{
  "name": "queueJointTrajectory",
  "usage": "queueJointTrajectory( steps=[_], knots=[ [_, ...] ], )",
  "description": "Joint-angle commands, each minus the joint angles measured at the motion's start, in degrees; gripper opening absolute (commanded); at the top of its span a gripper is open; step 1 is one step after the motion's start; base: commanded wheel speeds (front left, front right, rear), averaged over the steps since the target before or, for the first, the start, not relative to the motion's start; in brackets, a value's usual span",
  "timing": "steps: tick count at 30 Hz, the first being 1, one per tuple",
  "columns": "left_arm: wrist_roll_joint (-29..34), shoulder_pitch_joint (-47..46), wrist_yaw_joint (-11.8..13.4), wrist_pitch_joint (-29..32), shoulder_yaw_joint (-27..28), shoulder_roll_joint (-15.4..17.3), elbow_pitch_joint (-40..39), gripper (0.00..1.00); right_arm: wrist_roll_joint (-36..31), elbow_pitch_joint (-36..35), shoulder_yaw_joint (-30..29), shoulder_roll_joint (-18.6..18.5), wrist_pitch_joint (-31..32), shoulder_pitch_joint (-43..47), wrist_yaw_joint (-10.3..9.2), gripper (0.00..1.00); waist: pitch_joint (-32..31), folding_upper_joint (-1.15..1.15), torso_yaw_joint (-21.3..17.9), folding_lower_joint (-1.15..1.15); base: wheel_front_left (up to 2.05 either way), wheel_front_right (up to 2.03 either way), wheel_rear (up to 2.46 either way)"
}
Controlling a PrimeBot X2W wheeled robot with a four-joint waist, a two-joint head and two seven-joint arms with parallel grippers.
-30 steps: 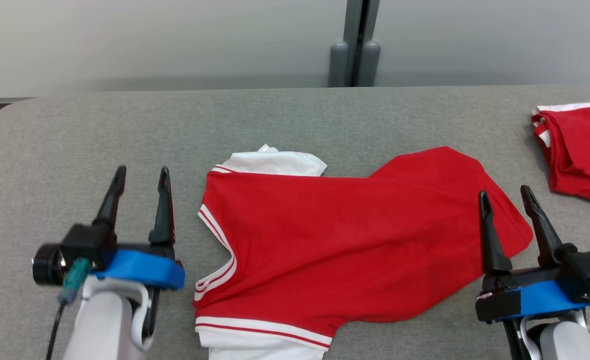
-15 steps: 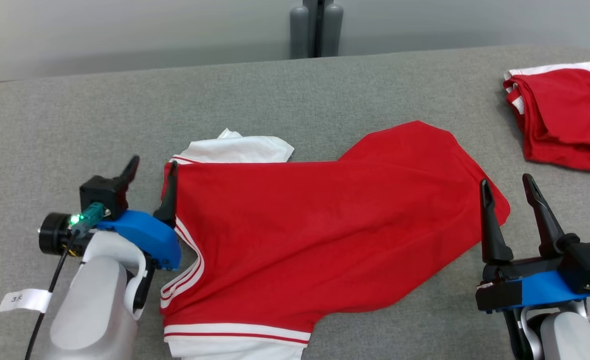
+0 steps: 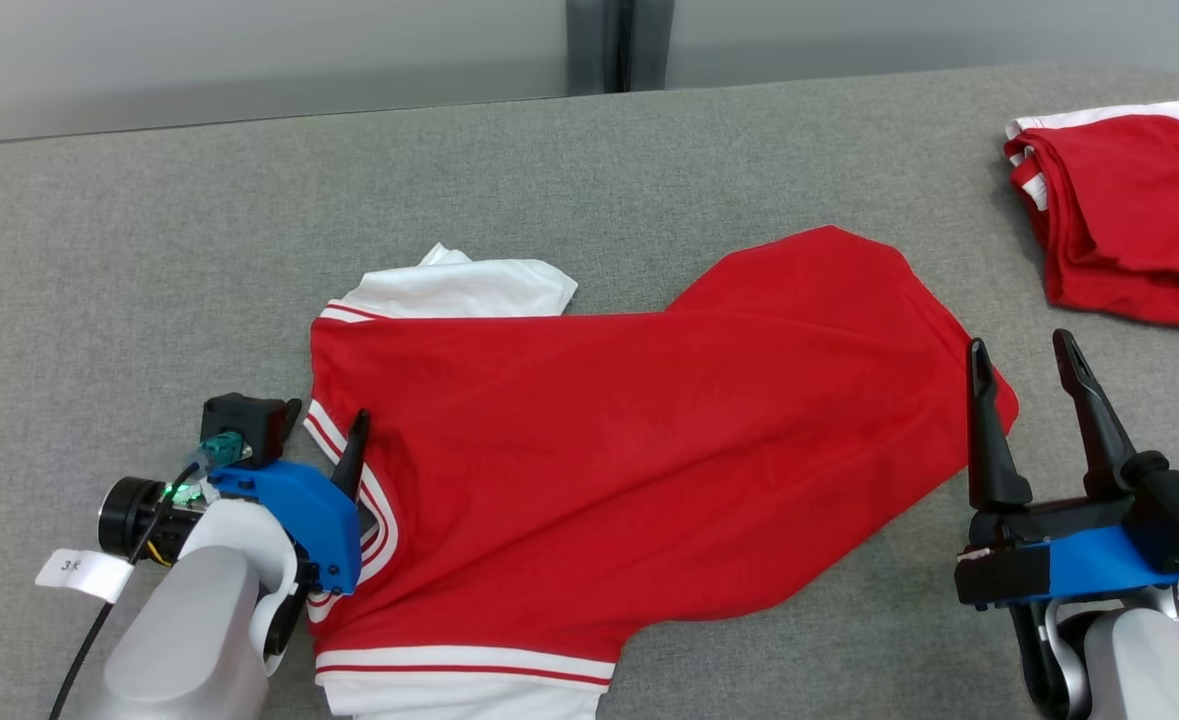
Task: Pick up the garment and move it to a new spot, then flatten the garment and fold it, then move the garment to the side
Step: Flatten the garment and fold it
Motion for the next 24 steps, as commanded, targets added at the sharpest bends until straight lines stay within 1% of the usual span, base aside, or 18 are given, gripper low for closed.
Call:
queueJointTrajectory(
  steps=[1, 3, 4, 7, 8, 13, 17, 20, 24],
  knots=[
    [-1.28, -0.48, -0.04, 1.03, -1.77, 0.25, 1.35, 1.0, 0.1, -0.04, -0.03, 0.06, -0.31, -1.1, 0.0, 1.0, 0.2, 0.0, -0.08, 0.0, 0.0, 0.0, 0.0],
    [-3.08, -1.18, -0.04, 1.37, -3.08, 0.33, 2.1, 0.41, 0.27, -0.17, -0.15, 0.06, -0.32, -1.22, 0.0, 1.0, 0.46, 0.0, -0.14, 0.0, 0.0, 0.0, 0.0],
    [-3.43, -1.73, -0.04, 0.85, -3.81, 0.59, 2.27, 0.0, 0.3, -0.23, -0.2, 0.06, -0.32, -1.23, 0.0, 1.0, 0.58, 0.0, -0.18, 0.0, 0.0, 0.0, 0.0],
    [-4.8, -4.09, -0.03, -1.66, -4.22, 1.42, 2.68, 0.0, 0.31, -0.58, -0.39, 0.04, -0.31, -1.5, 0.0, 1.0, 0.83, 0.0, -0.2, 0.0, 0.0, 0.0, 0.0],
    [-4.8, -4.09, -0.03, -1.66, -4.22, 1.42, 2.68, 0.0, 0.31, -0.58, -0.39, 0.04, -0.31, -1.5, 0.0, 1.0, 0.83, 0.0, -0.2, 0.0, 0.0, 0.0, 0.0],
    [-5.87, -9.39, -0.03, -6.95, -2.73, 3.25, 3.74, 0.0, 0.39, -0.76, -0.92, -0.38, -0.31, -1.73, 0.0, 1.0, 1.18, 0.0, -0.12, 0.0, 0.0, 0.0, 0.0],
    [-6.05, -13.23, 1.17, -10.27, -0.94, 4.69, 4.97, 0.0, 0.15, -0.54, -1.47, -0.48, -0.31, -1.81, 0.0, 1.0, 1.29, 0.0, -0.44, 0.0, 0.0, 0.0, 0.0],
    [-6.43, -15.31, 1.33, -11.6, 0.49, 6.12, 6.17, 0.0, 0.01, -0.35, -2.23, -0.61, -0.31, -1.97, -0.01, 1.0, 1.52, 0.0, -0.91, 0.0, 0.0, 0.0, 0.0],
    [-6.11, -16.2, 2.32, -12.46, 1.08, 6.65, 8.29, 0.0, 0.14, 0.0, -2.51, -0.63, -0.31, -2.0, 0.0, 1.0, 1.78, 0.0, -1.64, 0.0, 0.0, 0.0, 0.0]
  ],
)
